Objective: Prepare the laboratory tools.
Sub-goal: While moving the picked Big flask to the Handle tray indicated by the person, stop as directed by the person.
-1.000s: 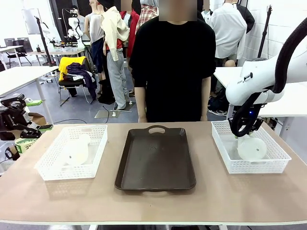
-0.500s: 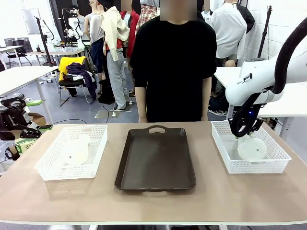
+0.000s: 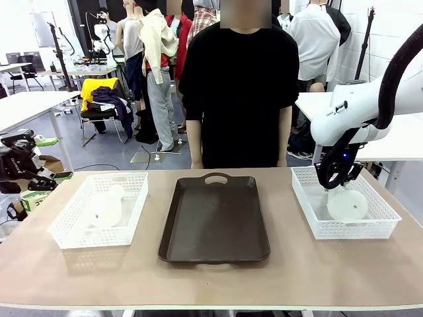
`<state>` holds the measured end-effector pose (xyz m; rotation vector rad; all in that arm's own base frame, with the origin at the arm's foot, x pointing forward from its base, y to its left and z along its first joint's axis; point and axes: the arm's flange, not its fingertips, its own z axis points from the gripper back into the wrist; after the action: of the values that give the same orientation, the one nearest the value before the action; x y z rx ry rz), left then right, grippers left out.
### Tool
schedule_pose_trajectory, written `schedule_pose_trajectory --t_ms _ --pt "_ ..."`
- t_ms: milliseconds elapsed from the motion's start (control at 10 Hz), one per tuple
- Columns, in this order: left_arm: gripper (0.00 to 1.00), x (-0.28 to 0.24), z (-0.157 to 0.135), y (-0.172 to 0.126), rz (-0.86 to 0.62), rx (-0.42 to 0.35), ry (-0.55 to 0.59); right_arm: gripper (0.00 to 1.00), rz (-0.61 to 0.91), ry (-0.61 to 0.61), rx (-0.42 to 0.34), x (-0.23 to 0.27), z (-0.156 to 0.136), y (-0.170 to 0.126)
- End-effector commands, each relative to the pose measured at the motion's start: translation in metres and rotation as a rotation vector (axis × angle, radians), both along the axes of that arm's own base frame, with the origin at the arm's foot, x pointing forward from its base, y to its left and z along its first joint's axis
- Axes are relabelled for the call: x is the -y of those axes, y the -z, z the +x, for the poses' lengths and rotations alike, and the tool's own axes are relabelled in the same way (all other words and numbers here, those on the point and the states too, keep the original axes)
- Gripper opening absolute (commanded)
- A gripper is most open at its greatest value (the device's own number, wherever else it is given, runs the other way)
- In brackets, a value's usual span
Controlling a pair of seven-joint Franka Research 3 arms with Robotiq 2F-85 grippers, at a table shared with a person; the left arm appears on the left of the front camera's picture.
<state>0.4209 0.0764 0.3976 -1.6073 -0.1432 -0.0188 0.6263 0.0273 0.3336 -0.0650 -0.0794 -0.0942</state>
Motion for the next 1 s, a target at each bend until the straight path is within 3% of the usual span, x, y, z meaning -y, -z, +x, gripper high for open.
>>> schedule_pose_trajectory --t_ms 0,900 --pt "1.0 -0.0006 0.0001 -0.0016 0.007 0.005 -0.007 0.0 0.0 -0.006 -0.001 -0.0002 0.0 0.0003" --pt "1.0 -0.0006 0.0001 -0.0016 0.007 0.005 -0.007 0.0 0.0 0.0 0.0 0.0 0.0 0.0"
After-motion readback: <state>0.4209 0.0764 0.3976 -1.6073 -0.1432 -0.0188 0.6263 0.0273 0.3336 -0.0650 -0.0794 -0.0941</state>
